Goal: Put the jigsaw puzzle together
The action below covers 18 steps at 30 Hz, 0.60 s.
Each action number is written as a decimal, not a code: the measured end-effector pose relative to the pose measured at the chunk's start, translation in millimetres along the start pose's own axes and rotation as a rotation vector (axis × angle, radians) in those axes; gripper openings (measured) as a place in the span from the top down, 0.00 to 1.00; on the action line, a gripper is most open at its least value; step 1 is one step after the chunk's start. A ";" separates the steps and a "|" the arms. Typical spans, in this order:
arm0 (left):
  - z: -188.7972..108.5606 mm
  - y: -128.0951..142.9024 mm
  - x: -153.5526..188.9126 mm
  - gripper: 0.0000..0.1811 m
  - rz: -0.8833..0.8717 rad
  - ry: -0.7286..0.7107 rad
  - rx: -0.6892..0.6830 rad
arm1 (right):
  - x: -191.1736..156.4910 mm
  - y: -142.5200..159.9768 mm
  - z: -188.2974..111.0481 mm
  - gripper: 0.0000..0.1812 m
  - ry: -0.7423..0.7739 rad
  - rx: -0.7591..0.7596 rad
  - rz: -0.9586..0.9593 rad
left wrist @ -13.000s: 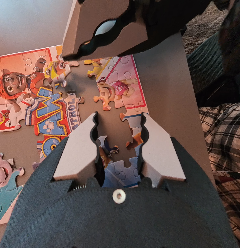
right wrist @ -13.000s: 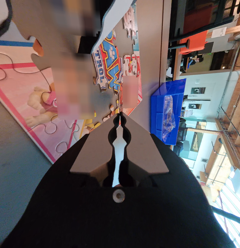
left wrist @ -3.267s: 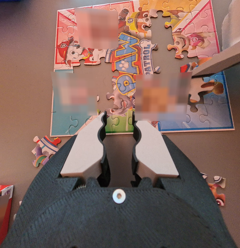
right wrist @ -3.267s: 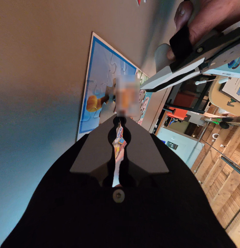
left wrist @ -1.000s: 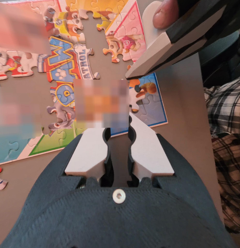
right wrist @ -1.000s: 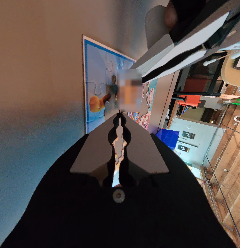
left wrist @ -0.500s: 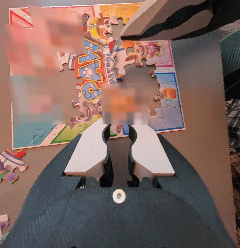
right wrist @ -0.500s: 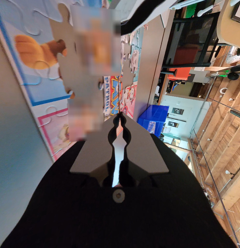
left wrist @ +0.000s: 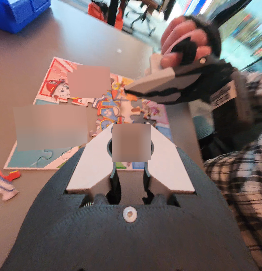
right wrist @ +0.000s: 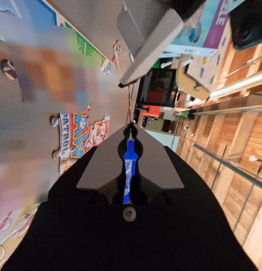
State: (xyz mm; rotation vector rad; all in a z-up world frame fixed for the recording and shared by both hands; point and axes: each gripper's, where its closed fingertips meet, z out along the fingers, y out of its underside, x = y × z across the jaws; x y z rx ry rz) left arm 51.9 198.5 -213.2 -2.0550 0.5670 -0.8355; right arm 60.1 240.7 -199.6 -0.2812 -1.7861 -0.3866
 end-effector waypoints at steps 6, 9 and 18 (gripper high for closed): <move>0.0 -9.7 12.7 0.87 -0.132 0.173 0.093 | 11.2 -12.6 -10.8 1.00 0.063 0.070 -0.040; -0.9 -15.2 16.8 0.91 -0.163 0.224 0.132 | 12.3 -9.1 -13.9 1.00 0.064 0.074 -0.007; -1.4 -25.2 11.3 1.00 -0.165 0.231 0.217 | 4.9 6.0 -13.5 0.97 -0.109 0.079 0.411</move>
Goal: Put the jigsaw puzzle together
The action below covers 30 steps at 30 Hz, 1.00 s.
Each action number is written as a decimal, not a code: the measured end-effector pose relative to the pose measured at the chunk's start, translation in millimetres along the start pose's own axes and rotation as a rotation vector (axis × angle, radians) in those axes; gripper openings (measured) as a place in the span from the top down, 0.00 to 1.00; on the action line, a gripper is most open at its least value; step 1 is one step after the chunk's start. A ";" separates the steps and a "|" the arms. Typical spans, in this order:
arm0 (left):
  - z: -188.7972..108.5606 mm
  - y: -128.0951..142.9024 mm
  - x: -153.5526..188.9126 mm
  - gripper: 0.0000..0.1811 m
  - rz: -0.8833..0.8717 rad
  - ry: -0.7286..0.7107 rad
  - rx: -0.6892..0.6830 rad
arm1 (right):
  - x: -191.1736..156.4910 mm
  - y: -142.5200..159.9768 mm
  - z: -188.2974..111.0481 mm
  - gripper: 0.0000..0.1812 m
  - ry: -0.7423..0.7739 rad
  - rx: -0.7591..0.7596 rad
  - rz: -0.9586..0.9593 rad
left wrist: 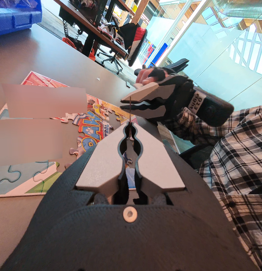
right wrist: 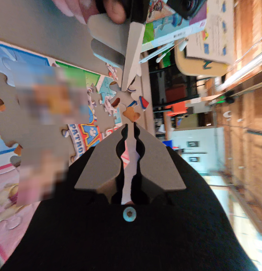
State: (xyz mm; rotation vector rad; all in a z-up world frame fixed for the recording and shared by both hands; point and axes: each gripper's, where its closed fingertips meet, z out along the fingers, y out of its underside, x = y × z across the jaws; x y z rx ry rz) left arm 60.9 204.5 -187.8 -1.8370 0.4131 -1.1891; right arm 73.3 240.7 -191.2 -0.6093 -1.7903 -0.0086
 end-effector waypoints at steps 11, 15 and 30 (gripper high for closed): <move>-1.2 -16.4 0.9 1.00 0.047 -0.003 0.099 | 9.9 -17.9 -1.9 0.92 -0.496 0.278 1.008; 0.2 -22.7 0.6 1.00 0.058 0.002 0.131 | 25.6 -22.1 3.9 0.97 -0.539 0.359 1.126; -6.2 -22.0 -15.5 0.92 0.070 -0.082 0.081 | 27.9 -18.5 -6.0 1.00 -0.706 0.333 1.114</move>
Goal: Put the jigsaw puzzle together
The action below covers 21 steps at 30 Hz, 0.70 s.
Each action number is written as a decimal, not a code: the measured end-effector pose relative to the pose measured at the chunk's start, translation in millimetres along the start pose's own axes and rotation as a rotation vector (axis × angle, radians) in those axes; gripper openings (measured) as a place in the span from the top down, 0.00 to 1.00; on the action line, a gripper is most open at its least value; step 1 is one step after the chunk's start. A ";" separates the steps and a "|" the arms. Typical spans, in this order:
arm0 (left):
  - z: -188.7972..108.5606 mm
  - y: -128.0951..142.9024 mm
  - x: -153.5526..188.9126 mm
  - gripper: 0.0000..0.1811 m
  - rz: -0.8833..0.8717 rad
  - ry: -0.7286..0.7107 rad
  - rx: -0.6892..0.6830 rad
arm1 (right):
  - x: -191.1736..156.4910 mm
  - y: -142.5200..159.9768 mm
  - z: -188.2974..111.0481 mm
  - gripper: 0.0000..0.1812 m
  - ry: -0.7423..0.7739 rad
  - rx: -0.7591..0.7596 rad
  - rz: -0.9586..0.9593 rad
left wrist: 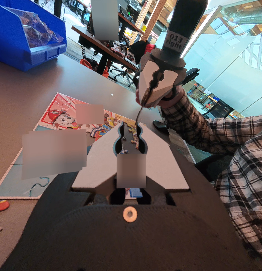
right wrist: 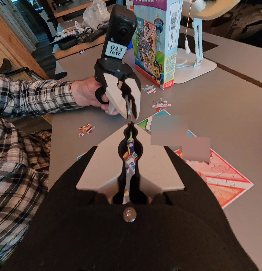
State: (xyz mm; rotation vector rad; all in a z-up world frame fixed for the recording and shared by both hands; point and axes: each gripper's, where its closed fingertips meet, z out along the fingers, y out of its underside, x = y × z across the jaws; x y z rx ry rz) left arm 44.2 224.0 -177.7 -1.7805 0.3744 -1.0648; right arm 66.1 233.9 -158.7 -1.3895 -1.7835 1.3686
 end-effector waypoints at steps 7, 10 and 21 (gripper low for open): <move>7.7 15.1 -7.0 0.91 0.067 -0.075 -0.109 | -1.4 57.4 -32.8 1.00 0.008 -0.315 -0.019; 15.4 26.1 -6.5 0.90 0.072 -0.074 -0.166 | -0.8 77.0 -37.8 1.00 -0.001 -0.453 -0.018; 26.1 46.1 -8.2 0.91 0.102 -0.094 -0.275 | 5.5 113.3 -34.8 1.00 -0.158 -0.920 -0.168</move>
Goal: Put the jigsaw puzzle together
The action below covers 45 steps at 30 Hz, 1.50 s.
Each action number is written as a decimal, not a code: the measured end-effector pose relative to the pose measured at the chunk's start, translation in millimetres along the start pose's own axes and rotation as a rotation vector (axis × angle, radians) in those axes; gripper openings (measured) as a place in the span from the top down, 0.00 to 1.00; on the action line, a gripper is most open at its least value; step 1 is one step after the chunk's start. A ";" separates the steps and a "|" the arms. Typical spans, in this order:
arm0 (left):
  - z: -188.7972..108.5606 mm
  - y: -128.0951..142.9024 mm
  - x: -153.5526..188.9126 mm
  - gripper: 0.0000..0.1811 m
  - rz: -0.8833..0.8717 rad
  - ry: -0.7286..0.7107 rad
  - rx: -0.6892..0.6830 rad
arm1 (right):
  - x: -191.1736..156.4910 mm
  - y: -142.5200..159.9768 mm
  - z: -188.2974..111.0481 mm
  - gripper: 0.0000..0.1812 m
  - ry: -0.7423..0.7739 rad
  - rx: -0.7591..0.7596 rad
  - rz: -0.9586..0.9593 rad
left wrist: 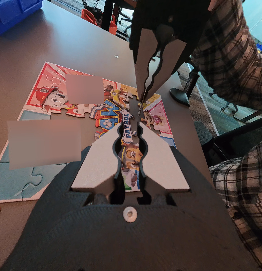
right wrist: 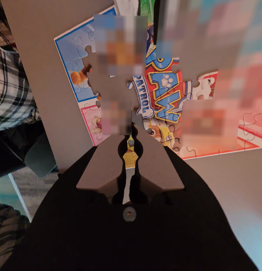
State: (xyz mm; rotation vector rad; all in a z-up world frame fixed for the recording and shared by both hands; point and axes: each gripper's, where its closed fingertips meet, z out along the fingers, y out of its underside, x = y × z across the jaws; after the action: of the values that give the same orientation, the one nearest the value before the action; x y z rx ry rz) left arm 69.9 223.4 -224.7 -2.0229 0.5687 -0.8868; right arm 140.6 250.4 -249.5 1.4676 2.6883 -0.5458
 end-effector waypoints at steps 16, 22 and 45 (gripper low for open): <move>15.4 23.8 7.6 0.91 0.066 -0.012 -0.147 | -12.9 7.0 1.3 1.00 -0.109 -0.380 -0.186; 13.4 30.4 4.8 0.90 0.050 -0.017 -0.184 | -6.9 -6.4 8.6 1.00 -0.090 -0.373 -0.216; 15.5 14.3 31.7 0.96 0.049 0.094 -0.109 | -19.4 -61.6 -3.0 1.00 -0.141 0.022 -0.138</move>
State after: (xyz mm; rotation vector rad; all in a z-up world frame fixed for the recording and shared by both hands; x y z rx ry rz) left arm 101.1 202.6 -230.8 -2.0632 0.7294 -0.9429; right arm 101.2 205.3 -225.2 1.2046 2.6939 -0.6616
